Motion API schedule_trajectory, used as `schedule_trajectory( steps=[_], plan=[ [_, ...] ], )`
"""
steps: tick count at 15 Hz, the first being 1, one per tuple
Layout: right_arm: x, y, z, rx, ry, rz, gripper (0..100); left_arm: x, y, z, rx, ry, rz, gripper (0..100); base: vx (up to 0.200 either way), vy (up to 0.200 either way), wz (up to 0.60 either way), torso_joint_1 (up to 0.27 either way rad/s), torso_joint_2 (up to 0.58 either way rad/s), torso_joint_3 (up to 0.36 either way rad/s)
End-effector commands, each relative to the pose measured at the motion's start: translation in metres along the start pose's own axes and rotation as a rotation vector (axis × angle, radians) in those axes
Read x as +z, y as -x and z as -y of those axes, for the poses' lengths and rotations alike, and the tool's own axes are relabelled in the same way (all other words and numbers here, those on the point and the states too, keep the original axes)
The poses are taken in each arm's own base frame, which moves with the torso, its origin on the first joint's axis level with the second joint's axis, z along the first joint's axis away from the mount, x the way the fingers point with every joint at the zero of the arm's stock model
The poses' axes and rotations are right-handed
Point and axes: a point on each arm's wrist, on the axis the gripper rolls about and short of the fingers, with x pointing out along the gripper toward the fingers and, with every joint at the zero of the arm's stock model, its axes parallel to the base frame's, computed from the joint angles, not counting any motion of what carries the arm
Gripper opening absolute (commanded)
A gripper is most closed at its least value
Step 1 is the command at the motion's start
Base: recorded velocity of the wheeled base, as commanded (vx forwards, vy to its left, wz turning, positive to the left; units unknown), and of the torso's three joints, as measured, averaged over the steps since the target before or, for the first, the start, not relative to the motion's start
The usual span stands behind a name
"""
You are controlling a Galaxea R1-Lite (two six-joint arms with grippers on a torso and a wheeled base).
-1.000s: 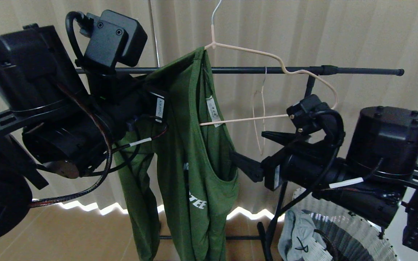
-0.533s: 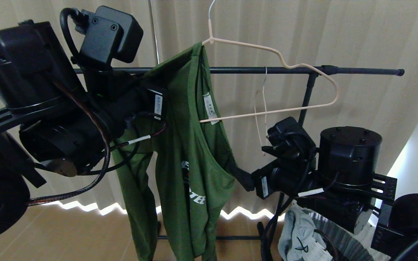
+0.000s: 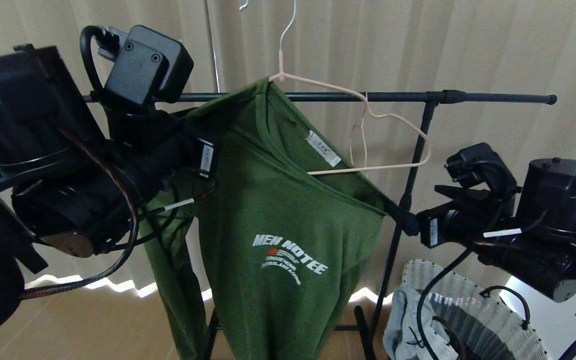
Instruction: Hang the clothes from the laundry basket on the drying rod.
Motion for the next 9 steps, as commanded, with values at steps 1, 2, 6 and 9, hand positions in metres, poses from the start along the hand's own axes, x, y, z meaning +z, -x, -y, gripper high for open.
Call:
schedule_trajectory(
  steps=[1,2,6,9],
  plan=[
    [0.018,0.005,0.023,-0.079,-0.032,0.068,100,-0.011,0.013,-0.003,-0.01,-0.072,-0.031,0,0.0,0.0,0.0,0.0,0.0,0.0],
    [0.023,0.003,0.027,-0.092,-0.038,0.083,100,-0.016,0.015,-0.003,-0.013,-0.101,-0.045,0,0.0,0.0,0.0,0.0,0.0,0.0],
    [0.036,0.001,0.032,-0.109,-0.049,0.128,100,-0.035,0.014,-0.014,0.023,-0.191,-0.11,0,0.0,0.0,0.0,0.0,0.0,0.0],
    [0.039,0.008,0.028,-0.084,-0.049,0.146,100,-0.046,0.013,-0.016,0.029,-0.225,-0.146,0,0.0,0.0,0.0,0.0,0.0,0.0]
  ],
)
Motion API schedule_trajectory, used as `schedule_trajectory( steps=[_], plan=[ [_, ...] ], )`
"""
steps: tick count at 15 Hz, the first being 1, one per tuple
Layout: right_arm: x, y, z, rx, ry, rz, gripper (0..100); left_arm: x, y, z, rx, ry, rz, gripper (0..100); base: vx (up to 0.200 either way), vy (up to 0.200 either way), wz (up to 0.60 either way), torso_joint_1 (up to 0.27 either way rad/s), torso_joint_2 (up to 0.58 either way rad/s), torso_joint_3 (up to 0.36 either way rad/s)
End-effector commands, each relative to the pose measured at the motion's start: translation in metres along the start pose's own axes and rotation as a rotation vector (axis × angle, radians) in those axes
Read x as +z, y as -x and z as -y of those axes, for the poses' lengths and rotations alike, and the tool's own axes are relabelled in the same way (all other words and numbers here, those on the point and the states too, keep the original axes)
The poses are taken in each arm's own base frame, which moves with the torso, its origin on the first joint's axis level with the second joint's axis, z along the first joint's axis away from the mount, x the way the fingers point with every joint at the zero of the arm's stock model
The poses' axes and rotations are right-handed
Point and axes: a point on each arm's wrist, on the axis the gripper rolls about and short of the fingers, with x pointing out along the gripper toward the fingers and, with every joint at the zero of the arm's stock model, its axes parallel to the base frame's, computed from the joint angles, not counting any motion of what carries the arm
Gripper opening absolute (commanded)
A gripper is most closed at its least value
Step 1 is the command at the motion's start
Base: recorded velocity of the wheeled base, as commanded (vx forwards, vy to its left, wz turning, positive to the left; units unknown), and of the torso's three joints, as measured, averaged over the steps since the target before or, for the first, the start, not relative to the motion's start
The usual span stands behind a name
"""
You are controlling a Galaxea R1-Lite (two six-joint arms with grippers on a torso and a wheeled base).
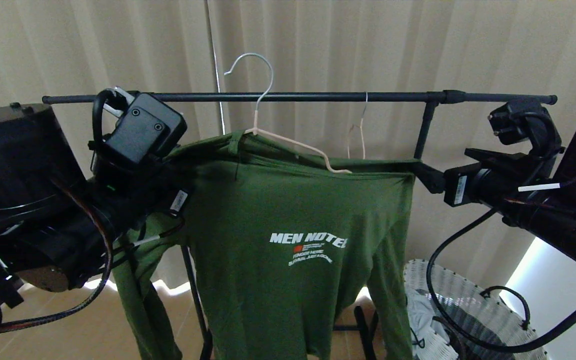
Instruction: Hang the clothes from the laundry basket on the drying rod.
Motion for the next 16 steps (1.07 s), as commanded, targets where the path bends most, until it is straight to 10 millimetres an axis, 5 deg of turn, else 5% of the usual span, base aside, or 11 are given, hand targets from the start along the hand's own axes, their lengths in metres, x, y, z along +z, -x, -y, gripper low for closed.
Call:
schedule_trajectory(
  steps=[1,5,16],
  plan=[
    [0.003,0.01,-0.01,0.047,0.0,0.016,100,-0.001,-0.001,-0.001,0.014,0.006,0.004,0,0.0,0.0,0.0,0.0,0.0,0.0],
    [0.016,0.033,-0.039,0.235,0.042,-0.002,100,0.0,-0.009,0.002,0.036,0.027,0.025,0,0.0,0.0,0.0,0.0,0.0,0.0],
    [0.042,0.033,-0.083,0.461,0.211,0.053,100,0.006,-0.017,-0.001,0.109,0.119,0.071,0,0.0,0.0,0.0,0.0,0.0,0.0]
  ],
)
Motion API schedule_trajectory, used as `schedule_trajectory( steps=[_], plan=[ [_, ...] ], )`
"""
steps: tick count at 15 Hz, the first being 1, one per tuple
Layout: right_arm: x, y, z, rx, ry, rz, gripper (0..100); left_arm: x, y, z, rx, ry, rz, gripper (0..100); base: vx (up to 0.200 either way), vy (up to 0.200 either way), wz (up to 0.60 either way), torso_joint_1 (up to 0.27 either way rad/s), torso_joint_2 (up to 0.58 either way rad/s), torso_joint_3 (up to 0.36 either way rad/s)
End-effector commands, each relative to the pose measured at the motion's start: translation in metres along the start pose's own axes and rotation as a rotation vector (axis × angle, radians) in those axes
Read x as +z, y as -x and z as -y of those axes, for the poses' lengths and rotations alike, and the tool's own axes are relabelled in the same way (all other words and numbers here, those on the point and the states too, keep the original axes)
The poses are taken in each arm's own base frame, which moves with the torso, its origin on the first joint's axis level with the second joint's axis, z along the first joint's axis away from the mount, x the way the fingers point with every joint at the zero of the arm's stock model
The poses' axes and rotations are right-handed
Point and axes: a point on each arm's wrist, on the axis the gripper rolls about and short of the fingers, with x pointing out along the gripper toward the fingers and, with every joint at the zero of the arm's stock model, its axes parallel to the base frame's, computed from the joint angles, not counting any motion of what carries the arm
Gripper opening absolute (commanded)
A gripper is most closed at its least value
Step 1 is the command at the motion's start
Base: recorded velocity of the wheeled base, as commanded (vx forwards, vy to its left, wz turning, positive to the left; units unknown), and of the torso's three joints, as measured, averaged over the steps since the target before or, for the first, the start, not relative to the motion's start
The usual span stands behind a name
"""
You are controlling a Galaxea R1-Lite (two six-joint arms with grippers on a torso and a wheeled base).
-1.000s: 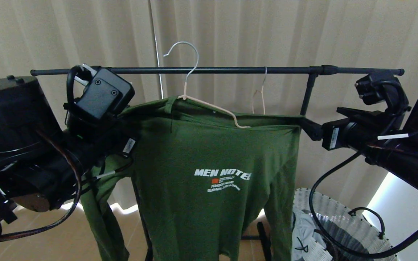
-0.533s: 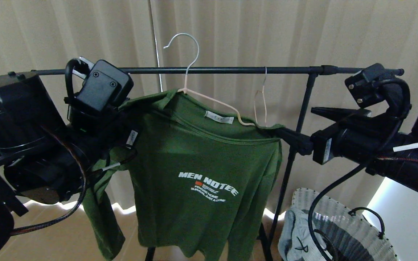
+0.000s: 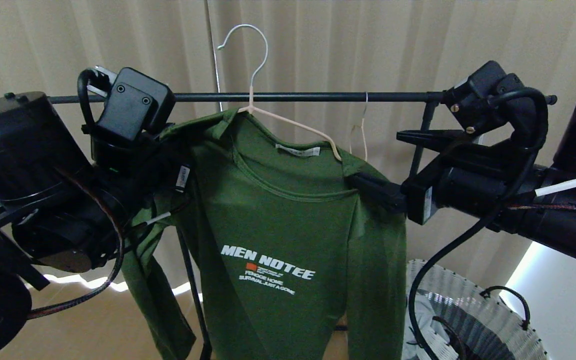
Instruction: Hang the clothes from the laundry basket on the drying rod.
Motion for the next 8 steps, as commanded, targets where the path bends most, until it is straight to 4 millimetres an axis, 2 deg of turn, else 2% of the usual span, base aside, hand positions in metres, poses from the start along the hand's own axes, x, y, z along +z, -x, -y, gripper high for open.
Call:
schedule_trajectory(
  steps=[1,4,8],
  plan=[
    [0.0003,-0.0034,-0.0063,0.025,0.015,-0.016,100,-0.0034,-0.0033,0.0001,0.009,-0.004,-0.009,0,0.0,0.0,0.0,0.0,0.0,0.0],
    [0.0009,0.0033,-0.0104,0.046,0.03,-0.035,100,-0.0064,-0.0053,-0.0034,0.024,-0.003,-0.016,0,0.0,0.0,0.0,0.0,0.0,0.0],
    [0.0027,0.0024,-0.01,0.043,0.059,-0.028,100,-0.0085,-0.0069,0.0004,0.015,0.016,-0.022,0,0.0,0.0,0.0,0.0,0.0,0.0]
  ],
)
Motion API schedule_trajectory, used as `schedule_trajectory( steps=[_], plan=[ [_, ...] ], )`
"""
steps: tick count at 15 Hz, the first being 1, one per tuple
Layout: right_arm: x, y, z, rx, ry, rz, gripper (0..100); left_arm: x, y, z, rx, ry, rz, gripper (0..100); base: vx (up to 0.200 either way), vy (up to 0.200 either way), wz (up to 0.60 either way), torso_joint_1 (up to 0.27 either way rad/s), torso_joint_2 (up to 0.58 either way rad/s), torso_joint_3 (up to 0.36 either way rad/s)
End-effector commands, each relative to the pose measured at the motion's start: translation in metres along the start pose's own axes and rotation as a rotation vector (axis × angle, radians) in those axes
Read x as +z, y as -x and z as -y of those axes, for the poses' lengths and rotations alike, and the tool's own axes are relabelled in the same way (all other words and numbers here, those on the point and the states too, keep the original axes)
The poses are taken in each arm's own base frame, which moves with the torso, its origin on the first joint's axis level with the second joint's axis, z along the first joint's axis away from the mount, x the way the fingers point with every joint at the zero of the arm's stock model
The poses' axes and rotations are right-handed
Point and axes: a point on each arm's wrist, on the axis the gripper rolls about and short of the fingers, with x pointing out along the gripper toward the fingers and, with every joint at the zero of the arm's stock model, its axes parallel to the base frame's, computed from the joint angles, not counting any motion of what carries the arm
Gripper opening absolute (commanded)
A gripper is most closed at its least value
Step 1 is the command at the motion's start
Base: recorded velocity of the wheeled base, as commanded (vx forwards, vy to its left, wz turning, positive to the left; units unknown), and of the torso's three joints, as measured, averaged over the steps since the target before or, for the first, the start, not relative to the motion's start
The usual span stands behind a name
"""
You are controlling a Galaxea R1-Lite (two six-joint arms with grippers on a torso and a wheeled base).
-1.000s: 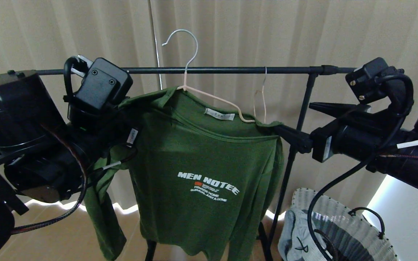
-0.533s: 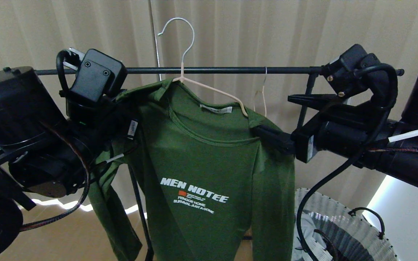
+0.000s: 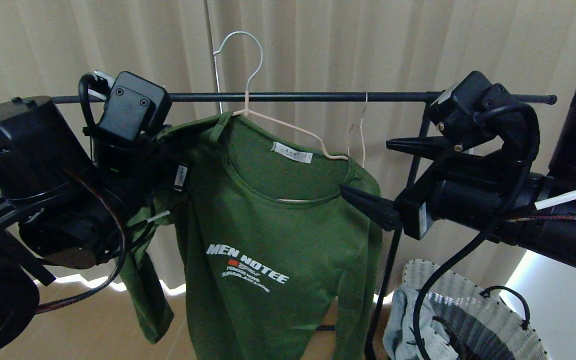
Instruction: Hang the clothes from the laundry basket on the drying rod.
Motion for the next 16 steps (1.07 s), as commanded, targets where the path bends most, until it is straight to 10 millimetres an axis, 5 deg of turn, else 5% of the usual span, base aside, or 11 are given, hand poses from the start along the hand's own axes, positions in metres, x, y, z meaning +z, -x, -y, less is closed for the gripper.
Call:
schedule_trajectory(
  steps=[1,4,8,13,16],
  plan=[
    [0.002,0.0,0.0,-0.003,0.009,0.006,100,-0.002,-0.002,0.003,-0.007,0.009,-0.007,0,0.0,0.0,0.0,0.0,0.0,0.0],
    [0.003,-0.009,0.001,-0.012,0.038,0.008,100,-0.008,-0.005,0.01,-0.022,0.037,-0.028,0,0.0,0.0,0.0,0.0,0.0,0.0],
    [0.015,-0.05,0.003,-0.108,0.039,0.007,100,-0.005,0.007,0.023,-0.086,0.044,-0.014,0,0.0,0.0,0.0,0.0,0.0,0.0],
    [0.006,-0.07,0.001,-0.11,0.048,-0.028,100,-0.003,0.009,0.025,-0.093,0.043,-0.008,0,0.0,0.0,0.0,0.0,0.0,0.0],
    [0.0,-0.08,0.017,-0.162,0.072,-0.049,100,0.0,0.015,0.028,-0.115,0.045,0.006,0,0.0,0.0,0.0,0.0,0.0,0.0]
  ],
)
